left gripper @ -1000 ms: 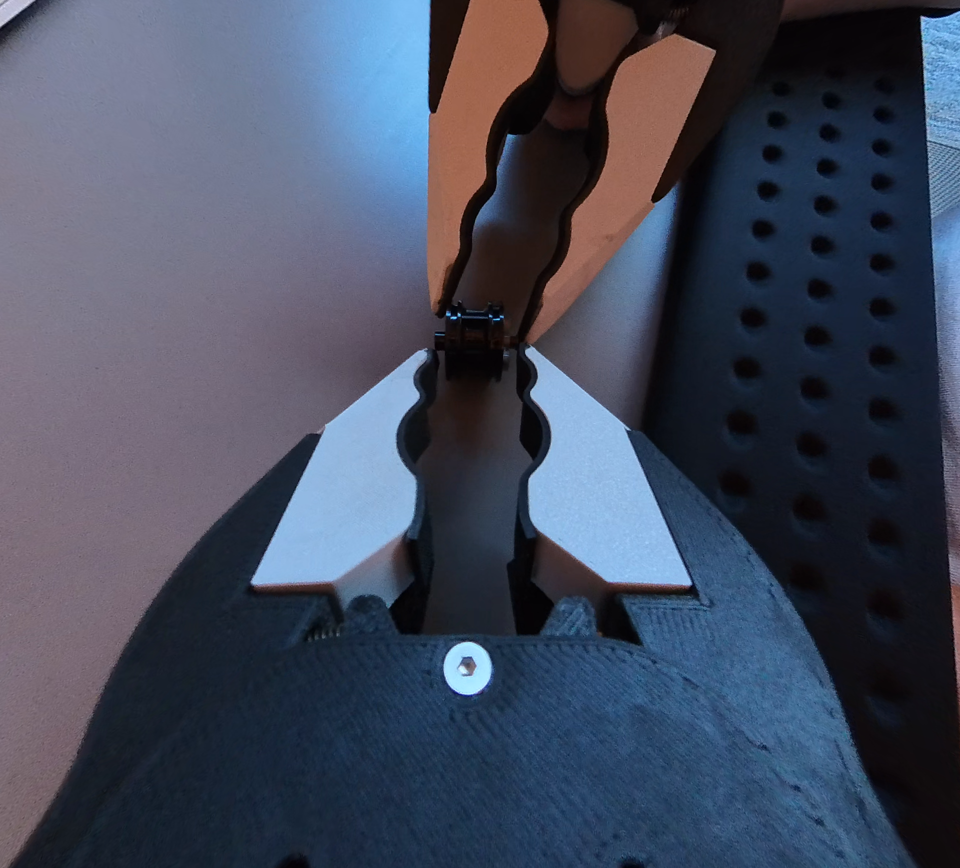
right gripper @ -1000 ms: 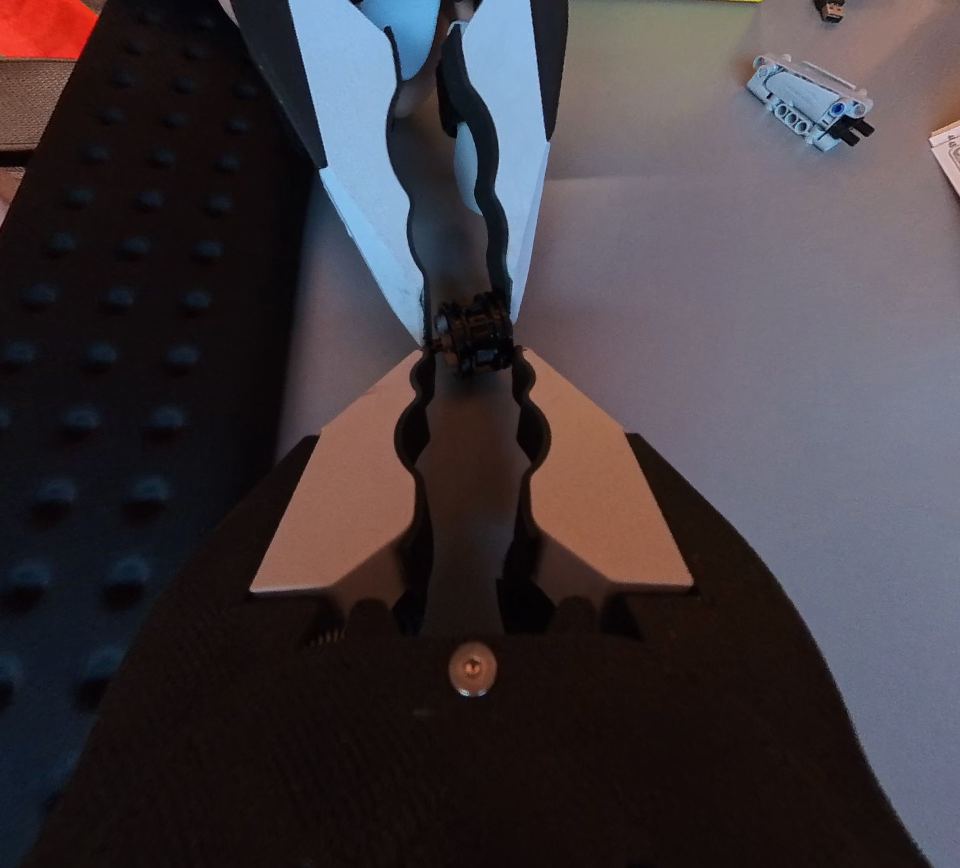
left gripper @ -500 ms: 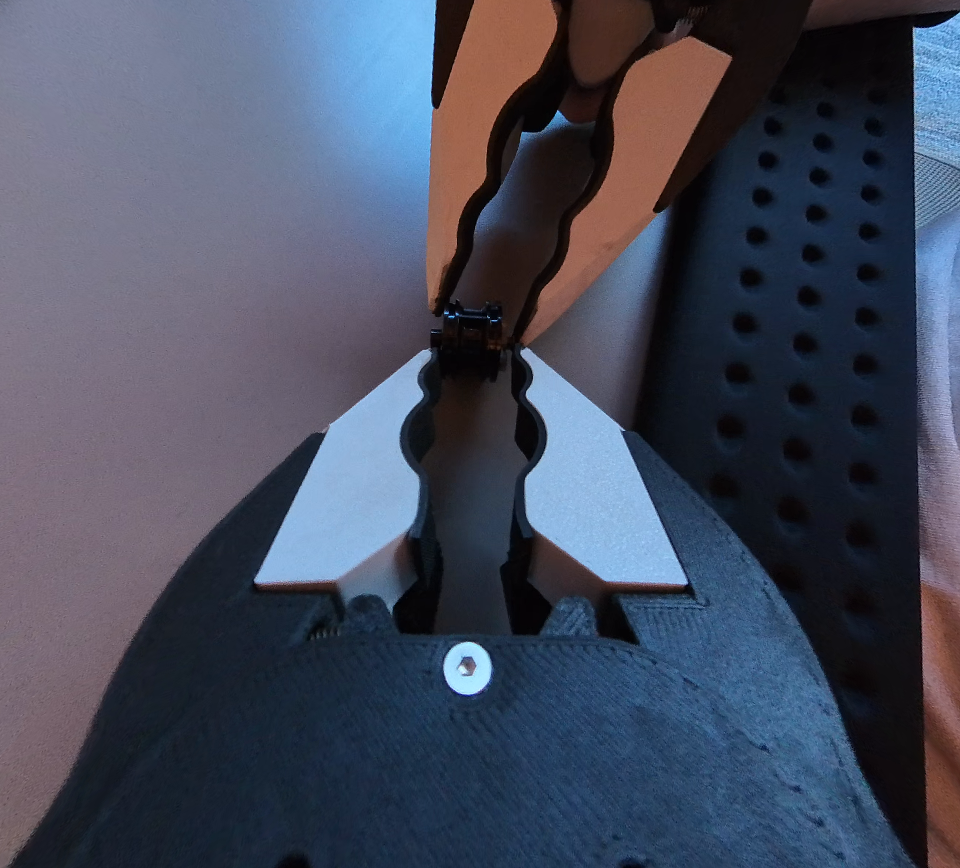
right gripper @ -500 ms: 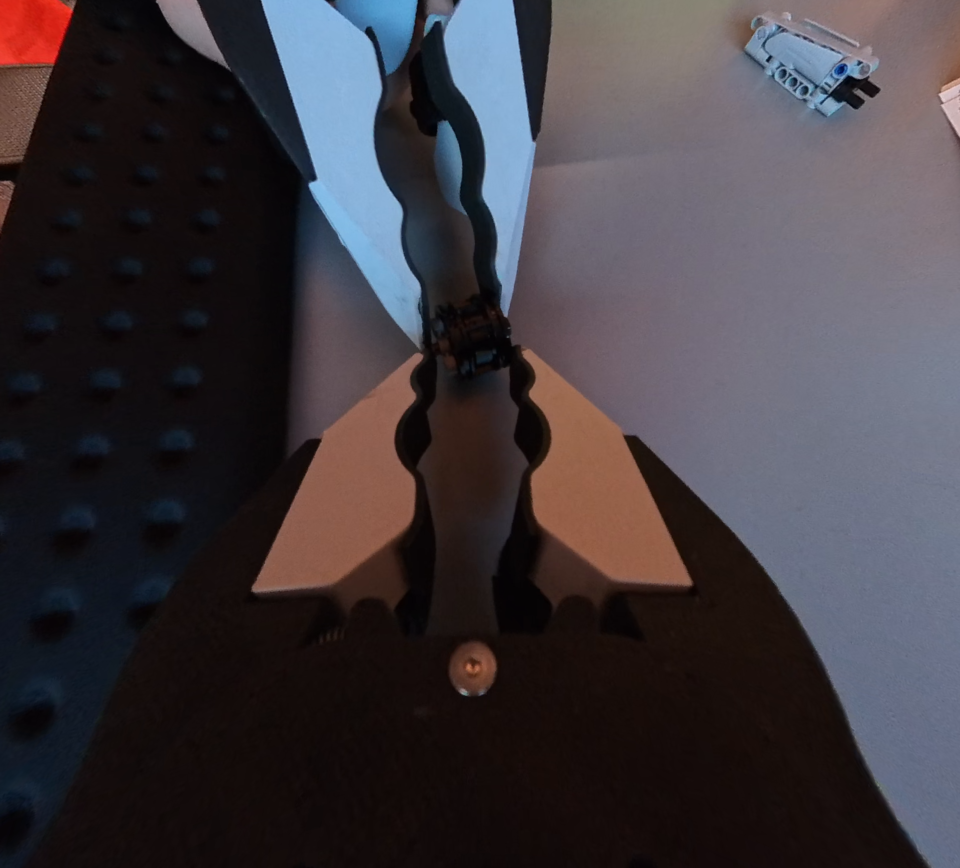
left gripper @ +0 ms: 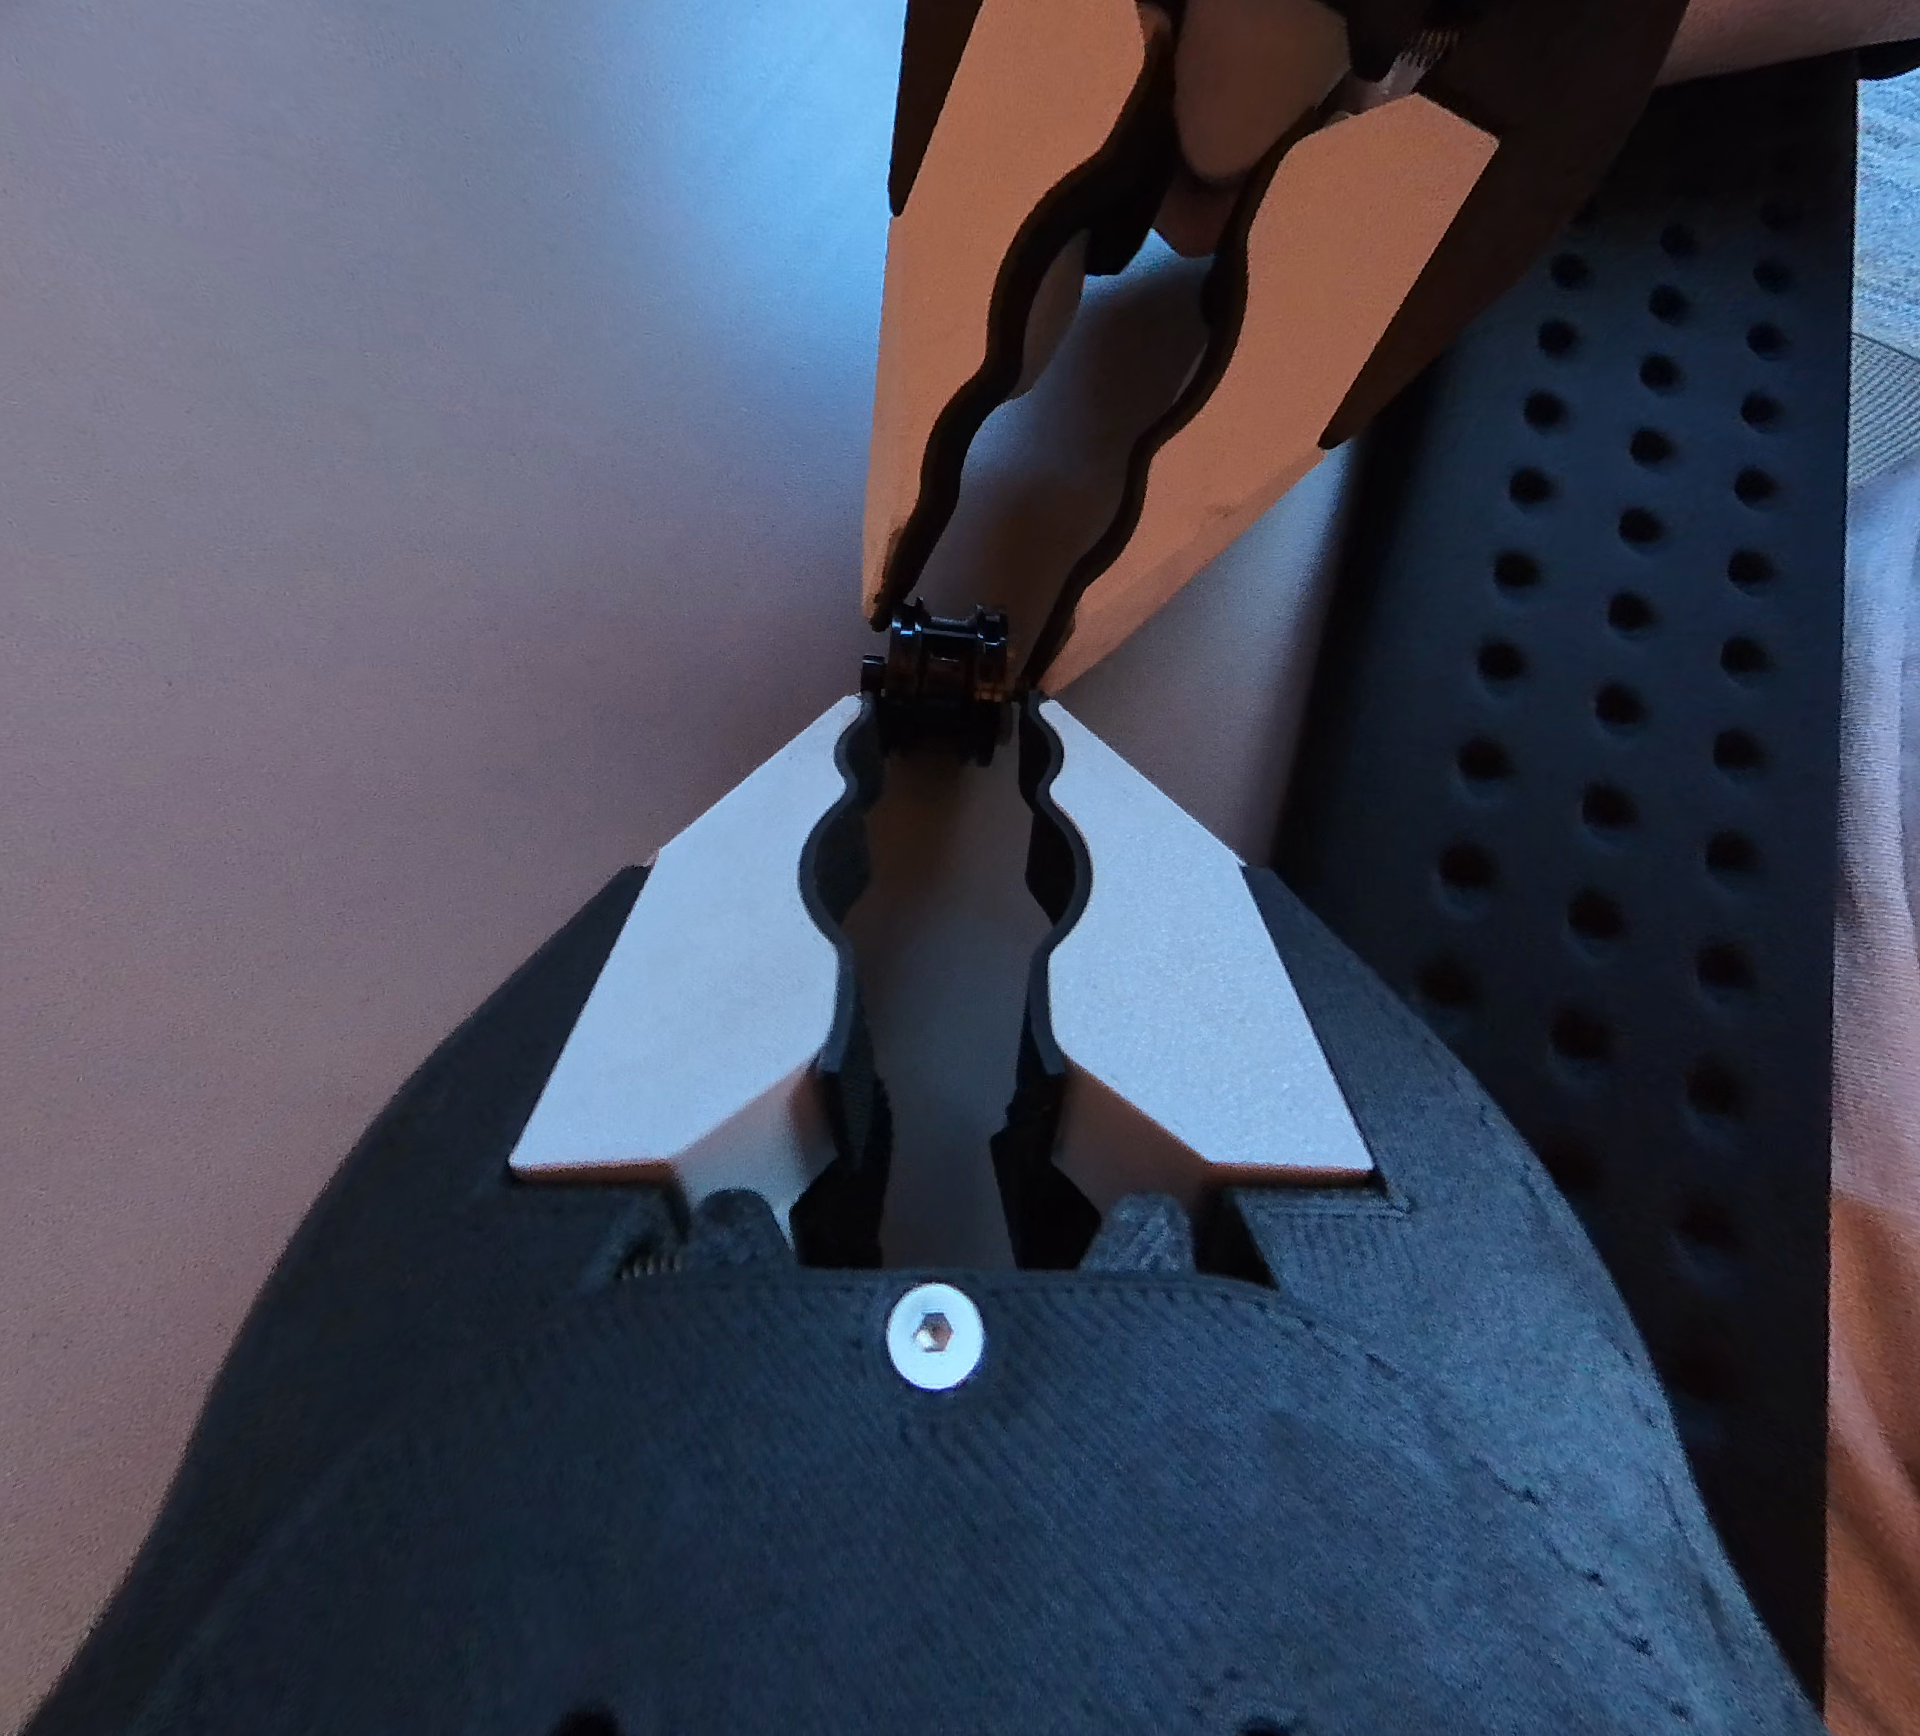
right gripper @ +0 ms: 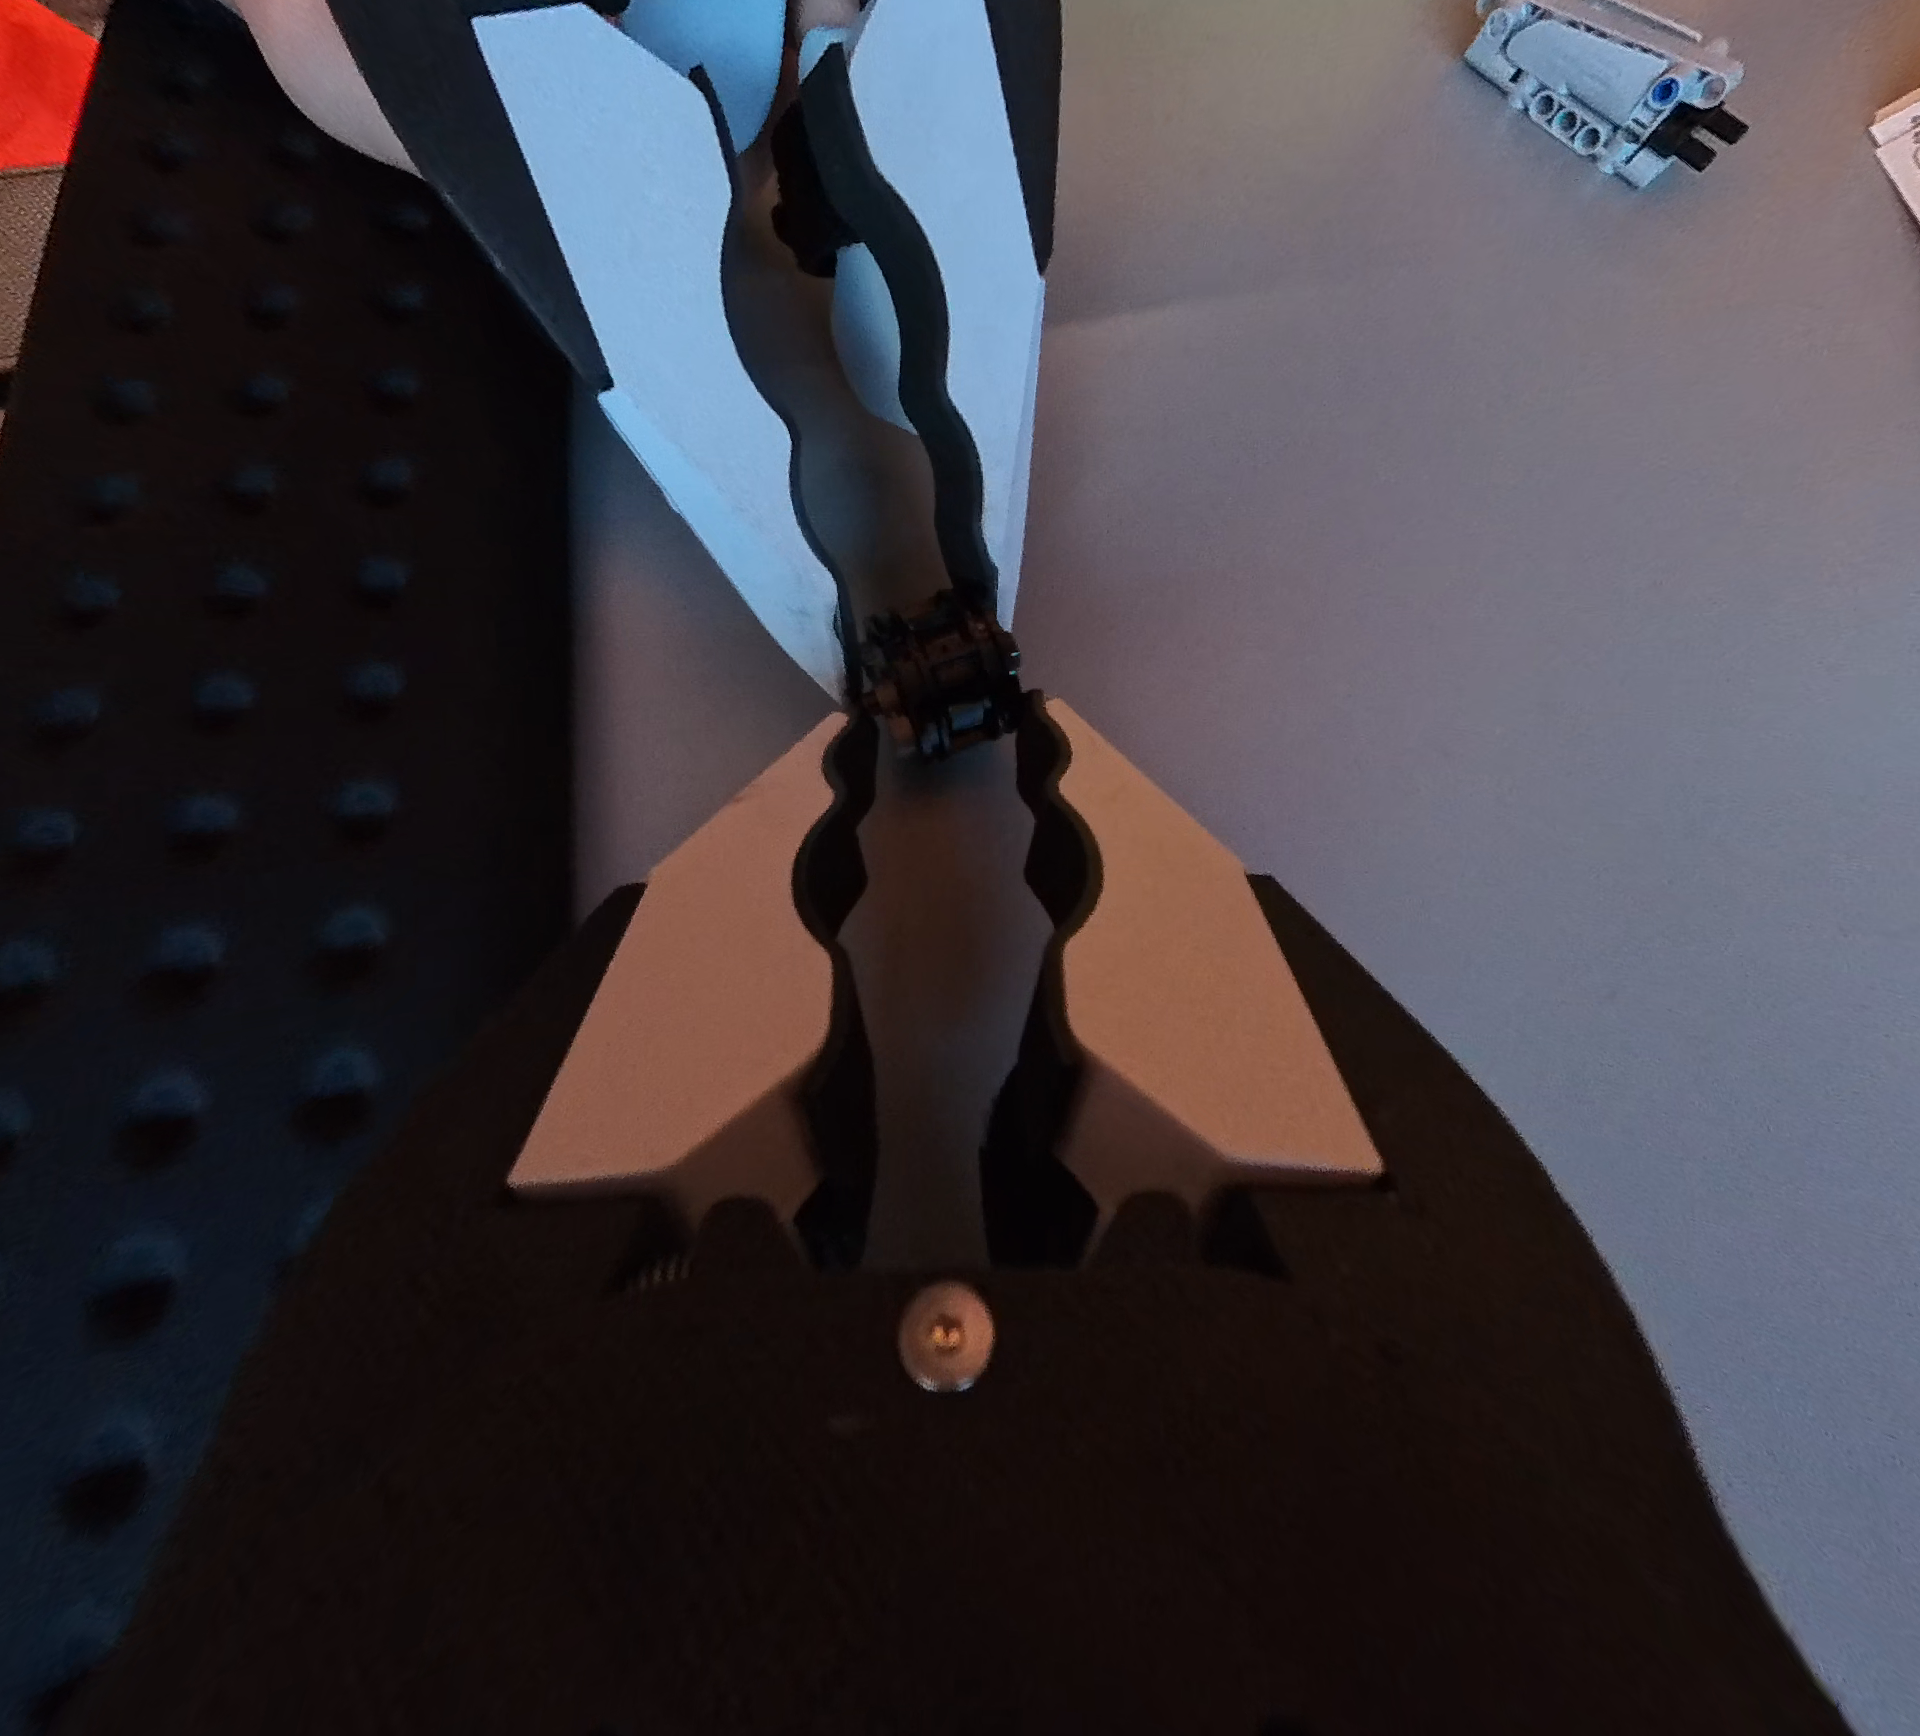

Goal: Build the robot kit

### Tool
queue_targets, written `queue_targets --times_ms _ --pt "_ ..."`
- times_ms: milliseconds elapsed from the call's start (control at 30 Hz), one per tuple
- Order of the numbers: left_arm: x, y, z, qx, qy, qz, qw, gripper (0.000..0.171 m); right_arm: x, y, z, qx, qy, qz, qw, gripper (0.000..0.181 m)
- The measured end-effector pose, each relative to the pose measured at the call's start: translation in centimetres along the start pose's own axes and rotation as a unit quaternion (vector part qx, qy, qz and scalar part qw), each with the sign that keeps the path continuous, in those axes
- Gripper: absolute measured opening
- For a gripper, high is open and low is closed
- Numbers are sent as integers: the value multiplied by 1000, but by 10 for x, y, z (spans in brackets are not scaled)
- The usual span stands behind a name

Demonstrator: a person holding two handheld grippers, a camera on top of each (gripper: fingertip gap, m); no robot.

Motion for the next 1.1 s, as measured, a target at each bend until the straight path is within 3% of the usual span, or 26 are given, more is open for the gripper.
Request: queue_targets --times_ms 900,1000,1100 --pt "-5 1 1 -7 30 16 999 20 10 0 -5 17 18 -91 996 22" --pt "-9 1 1 4 41 6 999 20 16 0 -6 23 24 -81 996 24" --pt "-15 0 1 21 9 32 999 22 18 -1 -7 29 39 -54 997 25"
Point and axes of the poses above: each gripper's, where its closed fingertips meet, z back along the fingers, y out of its top, x = y × z across the jaws, the point moved 6 cm from there along z, back along the fingers, and after that the axes turned 1 degree about -x, right-handed, at the moved point
